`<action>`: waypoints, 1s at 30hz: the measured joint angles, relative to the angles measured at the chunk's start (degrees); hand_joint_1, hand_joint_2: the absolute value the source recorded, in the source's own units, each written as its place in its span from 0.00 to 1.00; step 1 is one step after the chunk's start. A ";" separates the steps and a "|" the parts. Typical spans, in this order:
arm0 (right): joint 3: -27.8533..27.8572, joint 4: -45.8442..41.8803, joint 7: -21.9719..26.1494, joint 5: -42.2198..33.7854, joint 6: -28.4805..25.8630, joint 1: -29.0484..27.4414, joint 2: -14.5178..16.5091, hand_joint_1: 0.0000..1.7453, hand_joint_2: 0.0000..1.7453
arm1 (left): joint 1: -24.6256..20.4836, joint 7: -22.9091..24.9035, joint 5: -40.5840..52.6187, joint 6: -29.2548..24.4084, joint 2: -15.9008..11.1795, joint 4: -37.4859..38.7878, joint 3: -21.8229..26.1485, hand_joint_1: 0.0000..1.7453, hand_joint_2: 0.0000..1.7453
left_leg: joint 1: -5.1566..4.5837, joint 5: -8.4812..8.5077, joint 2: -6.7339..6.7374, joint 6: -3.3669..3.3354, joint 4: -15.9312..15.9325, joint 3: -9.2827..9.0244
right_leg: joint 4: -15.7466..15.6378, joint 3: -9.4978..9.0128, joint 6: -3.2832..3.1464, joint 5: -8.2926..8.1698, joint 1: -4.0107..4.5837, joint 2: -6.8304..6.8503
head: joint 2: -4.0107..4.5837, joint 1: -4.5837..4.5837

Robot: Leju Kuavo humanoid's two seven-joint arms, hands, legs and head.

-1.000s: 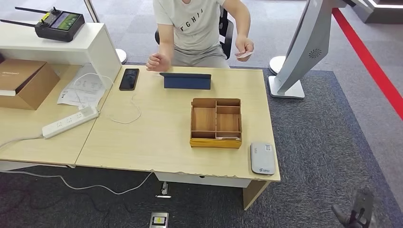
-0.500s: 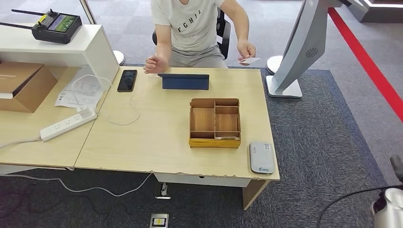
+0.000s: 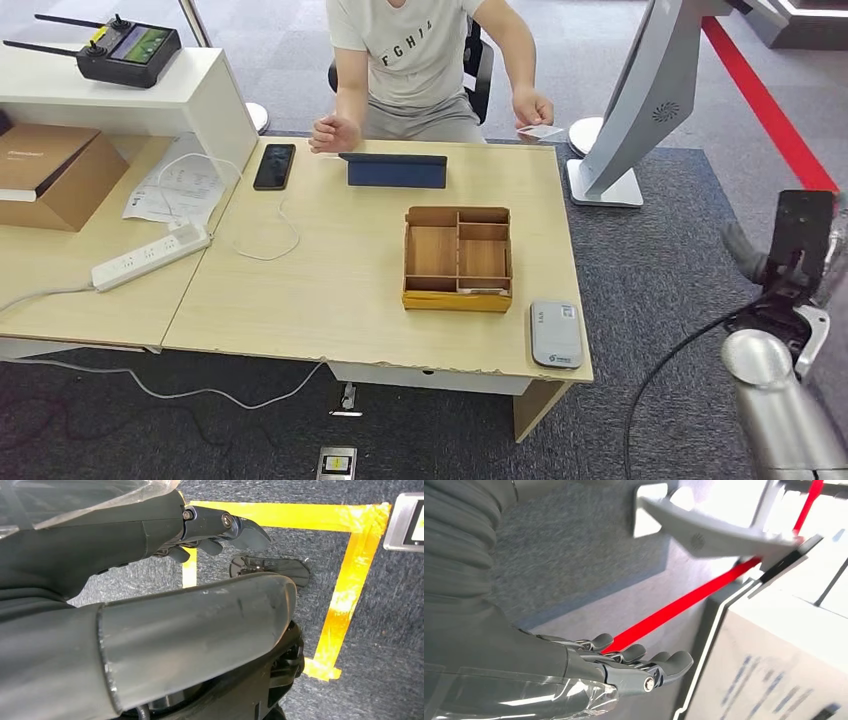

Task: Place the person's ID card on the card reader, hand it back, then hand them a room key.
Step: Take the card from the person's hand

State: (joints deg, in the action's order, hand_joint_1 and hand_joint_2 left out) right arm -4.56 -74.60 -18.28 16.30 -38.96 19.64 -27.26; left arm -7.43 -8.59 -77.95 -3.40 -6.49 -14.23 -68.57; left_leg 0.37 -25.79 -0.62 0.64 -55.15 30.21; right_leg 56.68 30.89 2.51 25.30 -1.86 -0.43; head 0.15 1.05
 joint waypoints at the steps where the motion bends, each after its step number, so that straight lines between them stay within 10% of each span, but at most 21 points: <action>1: -0.31 -0.21 -0.12 0.03 0.07 0.10 0.00 0.00 1.00 | 0.00 -0.01 0.04 0.04 0.00 0.00 -0.02 0.00 0.00 | 0.00 0.00 0.00 0.00 0.00 0.00 | 0.00 0.00 0.00 0.00 0.00 0.00 | 0.00 0.01; 8: -13.74 -2.84 0.81 3.18 1.33 6.56 -0.08 0.00 1.00 | 0.02 0.07 1.87 1.11 -0.26 -0.15 -1.35 0.00 0.00 | 0.01 -0.01 0.03 0.01 0.00 0.05 | 0.00 0.09 0.00 0.00 0.01 -0.01 | 0.00 0.01; 17: -22.36 -1.14 -4.96 40.37 7.93 10.31 -0.95 0.00 1.00 | 0.02 -2.12 4.47 1.77 -0.56 -0.16 -3.07 0.00 0.00 | 0.05 -0.01 0.04 0.01 0.00 0.09 | 0.00 0.14 0.00 0.00 0.04 -0.01 | 0.00 0.01; 30: -29.05 7.46 -6.74 48.68 9.75 14.40 -0.73 0.00 1.00 | -0.35 -1.66 5.26 1.48 -0.56 -0.17 -4.10 0.00 0.00 | 0.04 -0.01 0.03 0.01 -0.01 0.12 | 0.00 0.16 -0.01 0.00 0.04 -0.01 | 0.00 0.02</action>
State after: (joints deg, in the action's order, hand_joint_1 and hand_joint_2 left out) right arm -33.61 -67.14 -25.02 64.98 -29.21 34.05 -27.99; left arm -7.78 -10.25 -72.70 -1.92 -7.05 -14.40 -72.67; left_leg 0.41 -25.80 -0.59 0.65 -55.16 30.34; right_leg 56.68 31.05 2.50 25.30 -1.82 -0.44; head 0.15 1.07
